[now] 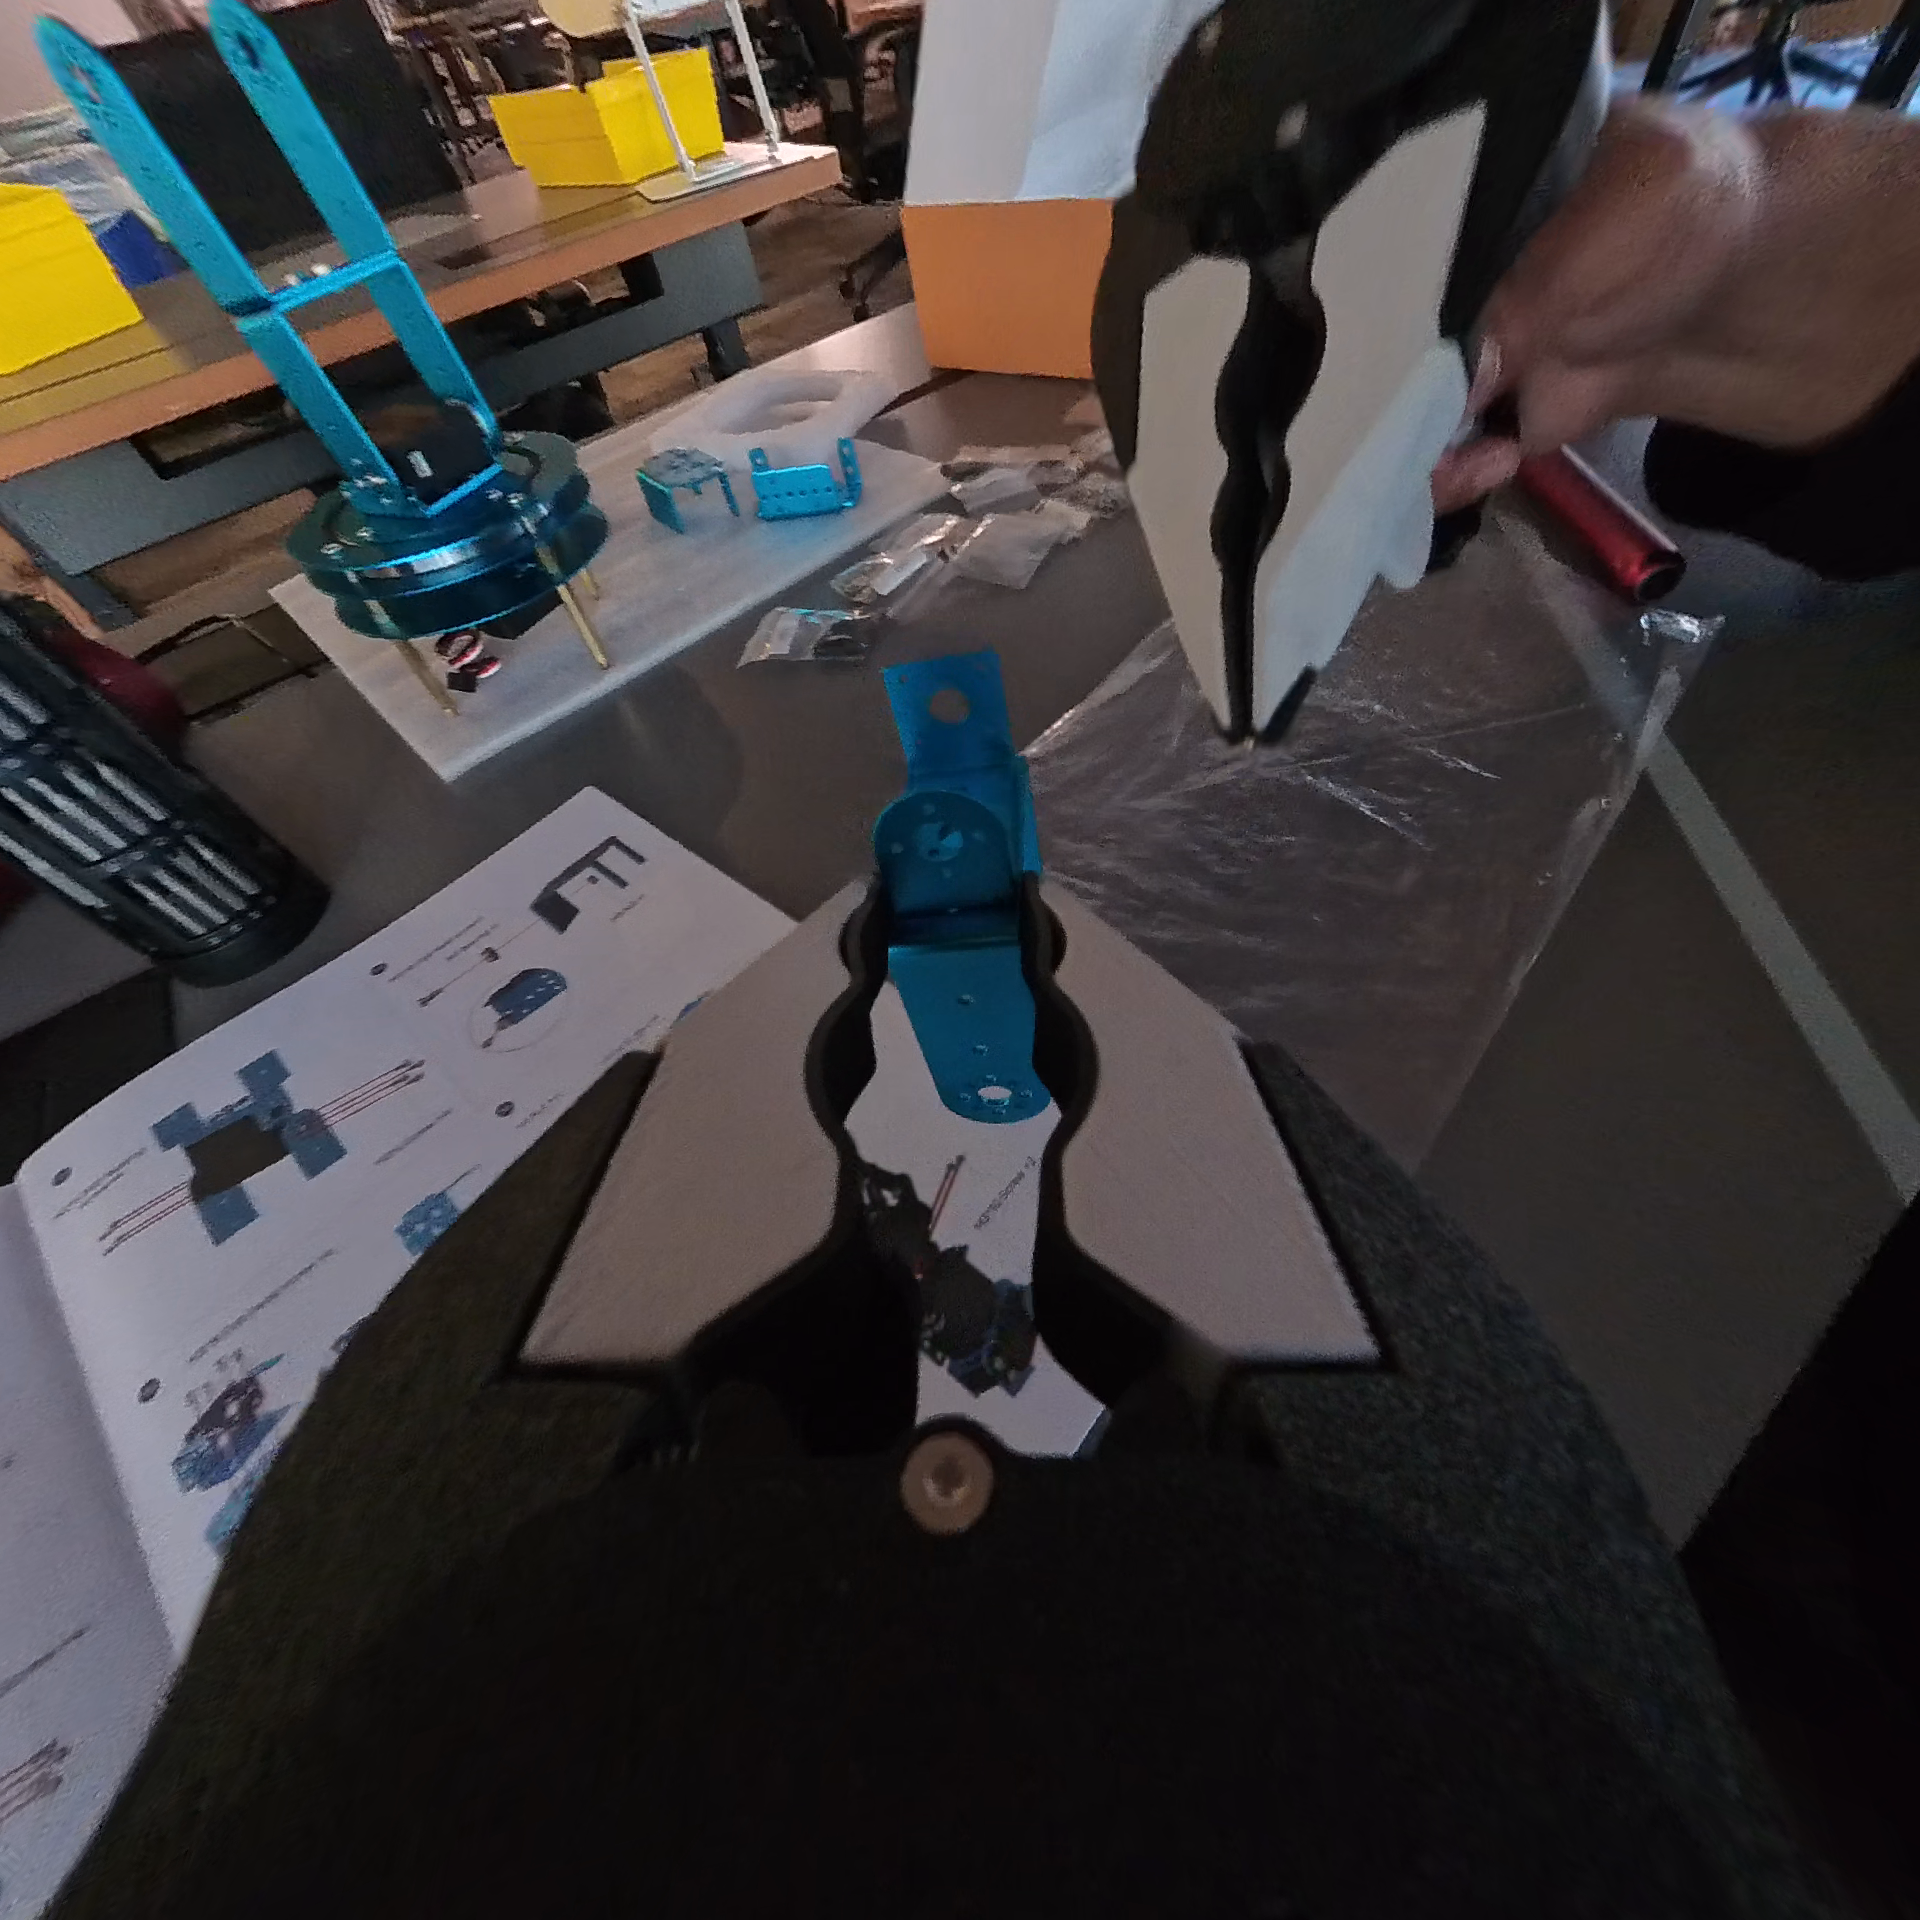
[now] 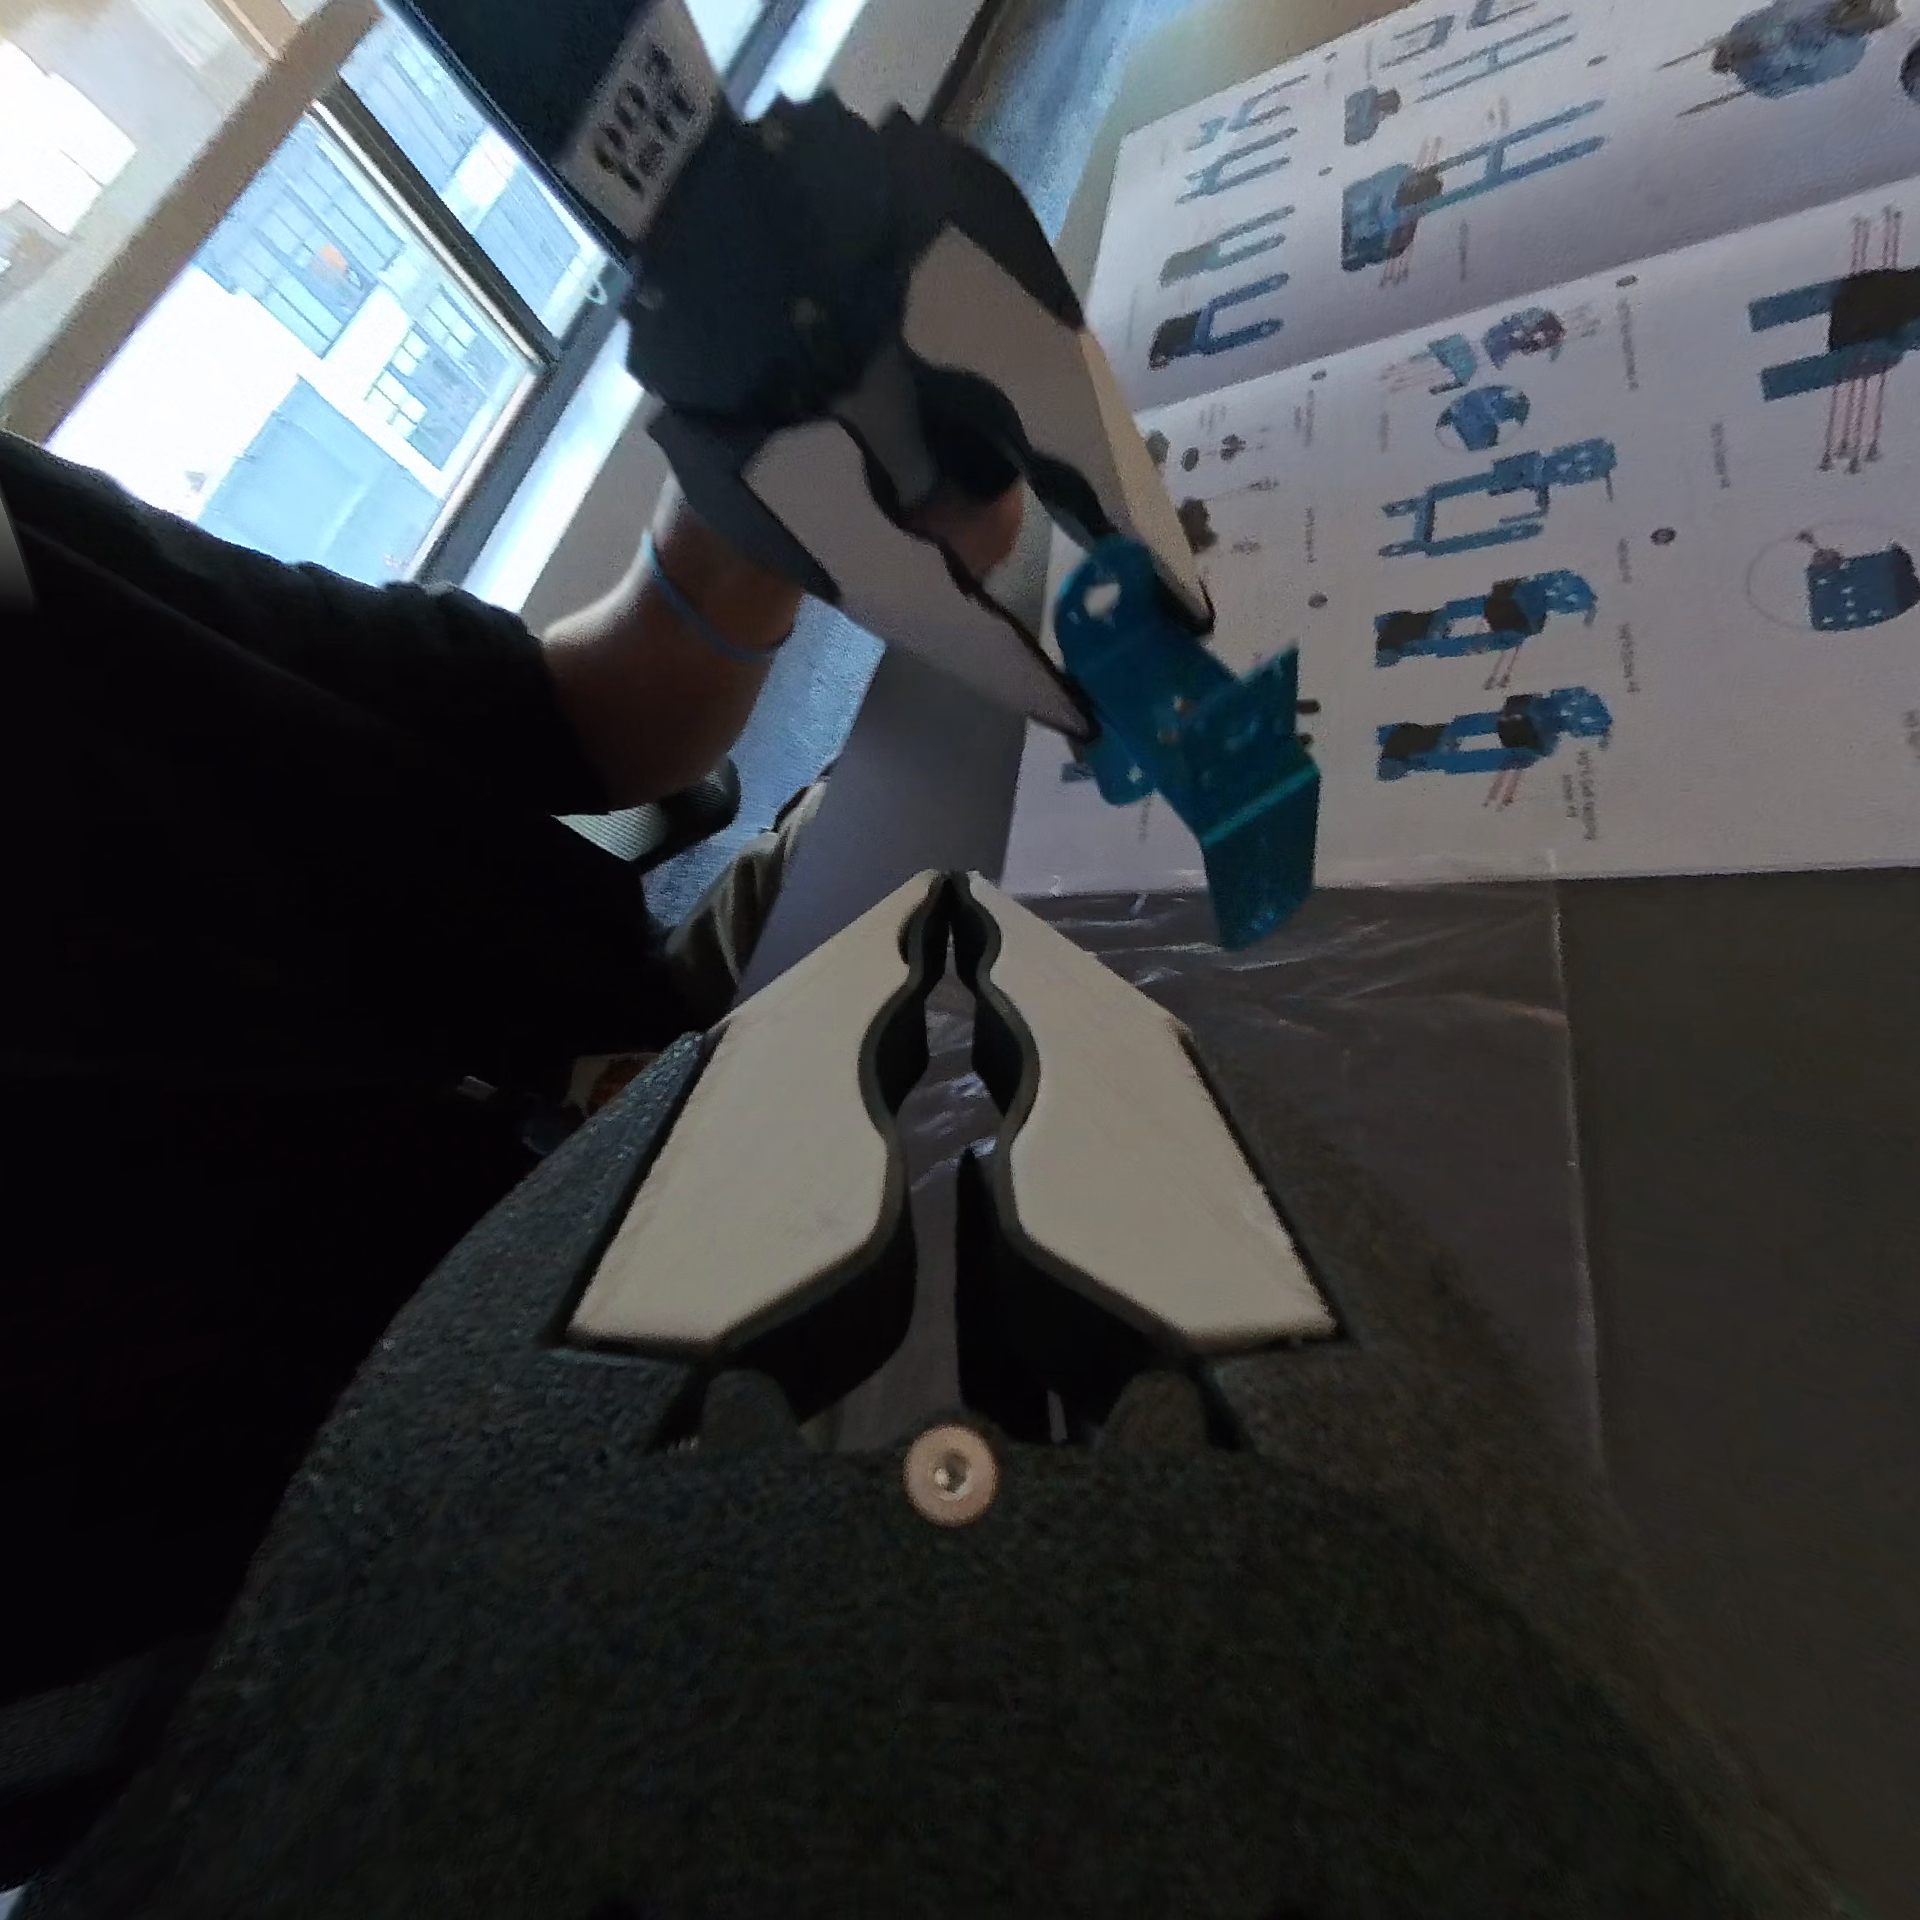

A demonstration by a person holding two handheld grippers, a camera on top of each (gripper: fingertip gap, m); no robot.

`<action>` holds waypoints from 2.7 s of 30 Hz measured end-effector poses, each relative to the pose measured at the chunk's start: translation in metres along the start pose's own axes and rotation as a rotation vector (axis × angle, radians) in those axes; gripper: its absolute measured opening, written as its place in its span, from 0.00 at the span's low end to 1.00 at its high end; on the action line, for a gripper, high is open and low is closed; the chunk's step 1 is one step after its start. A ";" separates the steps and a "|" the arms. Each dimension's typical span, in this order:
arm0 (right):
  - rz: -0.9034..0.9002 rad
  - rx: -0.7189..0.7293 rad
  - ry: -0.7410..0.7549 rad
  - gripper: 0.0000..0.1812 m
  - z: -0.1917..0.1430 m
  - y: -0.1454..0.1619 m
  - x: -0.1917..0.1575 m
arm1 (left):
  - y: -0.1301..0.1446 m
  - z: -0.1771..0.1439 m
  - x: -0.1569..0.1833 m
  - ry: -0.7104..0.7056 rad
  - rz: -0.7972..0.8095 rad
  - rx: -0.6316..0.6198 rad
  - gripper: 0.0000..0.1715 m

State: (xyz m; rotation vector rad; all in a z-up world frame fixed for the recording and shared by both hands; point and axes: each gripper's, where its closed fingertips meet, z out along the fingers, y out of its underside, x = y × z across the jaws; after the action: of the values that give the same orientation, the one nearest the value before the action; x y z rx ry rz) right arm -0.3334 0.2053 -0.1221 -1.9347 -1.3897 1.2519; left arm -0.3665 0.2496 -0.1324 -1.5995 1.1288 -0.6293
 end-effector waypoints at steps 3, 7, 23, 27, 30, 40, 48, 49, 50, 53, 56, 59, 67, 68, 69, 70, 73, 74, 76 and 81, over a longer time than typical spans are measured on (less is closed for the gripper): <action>0.019 0.043 -0.050 0.00 -0.012 -0.014 -0.014 | -0.002 0.007 0.018 0.054 0.074 0.024 0.14; 0.024 0.029 -0.039 0.00 -0.021 -0.025 -0.024 | -0.011 0.013 0.046 0.122 0.167 0.055 0.14; 0.161 -0.271 -0.101 0.00 -0.010 0.018 -0.008 | -0.012 0.021 0.072 0.121 0.367 0.041 0.14; 0.164 -0.297 -0.112 0.00 -0.009 0.023 -0.009 | -0.010 0.021 0.074 0.115 0.393 0.021 0.14; 0.170 -0.300 -0.103 0.00 -0.008 0.024 -0.006 | -0.009 0.022 0.074 0.106 0.410 0.010 0.14; 0.167 -0.331 -0.041 0.00 -0.005 0.031 0.000 | -0.005 0.024 0.074 0.097 0.414 -0.020 0.14; -0.078 -0.074 0.066 0.00 -0.032 -0.022 -0.001 | 0.001 0.026 0.056 0.055 0.347 -0.047 0.14; -0.148 -0.018 0.105 0.00 -0.041 -0.028 -0.001 | 0.001 0.024 0.049 0.043 0.307 -0.050 0.14; -0.214 -0.009 0.166 0.01 -0.047 -0.023 0.005 | 0.001 0.022 0.041 0.023 0.269 -0.053 0.14; -0.269 -0.220 0.235 0.16 -0.040 0.034 0.019 | -0.003 0.014 0.018 -0.046 0.179 -0.045 0.14; -0.239 -0.431 0.165 0.16 -0.015 0.073 0.021 | -0.011 0.007 0.000 -0.094 0.079 -0.008 0.14; -0.305 -0.552 0.147 0.07 -0.006 0.086 0.039 | -0.011 0.001 -0.008 -0.113 0.051 0.004 0.14; -0.592 -0.483 -0.027 0.04 0.008 0.088 0.035 | -0.007 -0.001 -0.004 -0.085 0.073 -0.021 0.14; -0.604 -0.465 -0.046 0.04 0.010 0.088 0.032 | -0.006 -0.001 -0.002 -0.077 0.075 -0.023 0.14; -0.600 -0.465 -0.057 0.03 0.011 0.088 0.031 | -0.006 0.000 -0.001 -0.072 0.078 -0.026 0.14; -0.581 -0.472 -0.067 0.04 0.012 0.090 0.031 | -0.005 0.000 -0.001 -0.070 0.081 -0.028 0.14; -0.530 -0.509 -0.079 0.04 0.013 0.096 0.034 | -0.004 0.001 0.002 -0.057 0.093 -0.034 0.14; -0.524 -0.506 -0.080 0.04 0.014 0.097 0.035 | -0.004 0.002 0.003 -0.053 0.095 -0.035 0.14; -0.510 -0.502 -0.084 0.03 0.013 0.097 0.036 | -0.003 0.002 0.005 -0.046 0.099 -0.039 0.14; -0.485 -0.499 -0.095 0.02 0.011 0.099 0.035 | -0.003 0.002 0.006 -0.046 0.105 -0.042 0.14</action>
State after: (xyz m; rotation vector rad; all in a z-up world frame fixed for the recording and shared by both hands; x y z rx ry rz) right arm -0.2901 0.1967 -0.2174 -1.6685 -2.2185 0.8238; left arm -0.3610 0.2455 -0.1315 -1.5715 1.1904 -0.5009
